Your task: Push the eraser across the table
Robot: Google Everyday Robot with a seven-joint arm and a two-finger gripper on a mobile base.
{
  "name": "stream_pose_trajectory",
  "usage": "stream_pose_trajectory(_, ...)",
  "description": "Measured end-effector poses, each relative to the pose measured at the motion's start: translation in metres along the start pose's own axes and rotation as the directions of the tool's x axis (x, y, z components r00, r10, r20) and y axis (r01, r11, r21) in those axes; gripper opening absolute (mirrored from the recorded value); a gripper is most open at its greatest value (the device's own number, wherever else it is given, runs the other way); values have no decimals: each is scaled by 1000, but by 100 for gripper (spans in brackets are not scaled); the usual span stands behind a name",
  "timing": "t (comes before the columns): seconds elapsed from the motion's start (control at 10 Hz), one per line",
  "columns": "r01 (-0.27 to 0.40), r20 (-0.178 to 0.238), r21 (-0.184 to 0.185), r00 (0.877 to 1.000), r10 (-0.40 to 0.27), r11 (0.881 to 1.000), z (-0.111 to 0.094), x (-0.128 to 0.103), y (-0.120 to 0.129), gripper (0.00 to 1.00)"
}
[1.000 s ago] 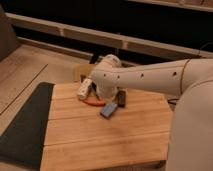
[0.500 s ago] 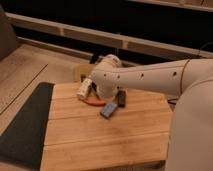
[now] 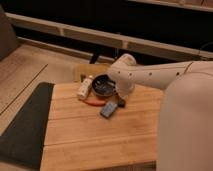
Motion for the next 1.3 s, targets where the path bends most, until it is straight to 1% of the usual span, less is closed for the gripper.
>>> stream_pose_trajectory(0.2, 8, 4, 17, 1000, -8, 1000, 9, -14, 0, 2)
stream_pose_trajectory(0.4, 41, 14, 3, 999, -41, 999, 17, -25, 9, 2)
stream_pose_trajectory(0.5, 56, 24, -20, 998, -55, 998, 22, -31, 15, 2)
stream_pose_trajectory(0.7, 82, 45, -80, 996, -78, 993, 29, -36, 27, 2)
stream_pose_trajectory(0.9, 106, 67, -148, 993, -97, 983, 36, -37, 38, 2)
stream_pose_trajectory(1.0, 119, 80, -193, 991, -105, 974, 38, -37, 43, 2)
stream_pose_trajectory(1.1, 135, 95, -226, 989, -116, 965, 40, -37, 45, 2)
stream_pose_trajectory(1.2, 159, 113, -263, 985, -133, 952, 42, -36, 46, 2)
stream_pose_trajectory(1.3, 177, 119, -280, 982, -148, 944, 46, -33, 45, 2)
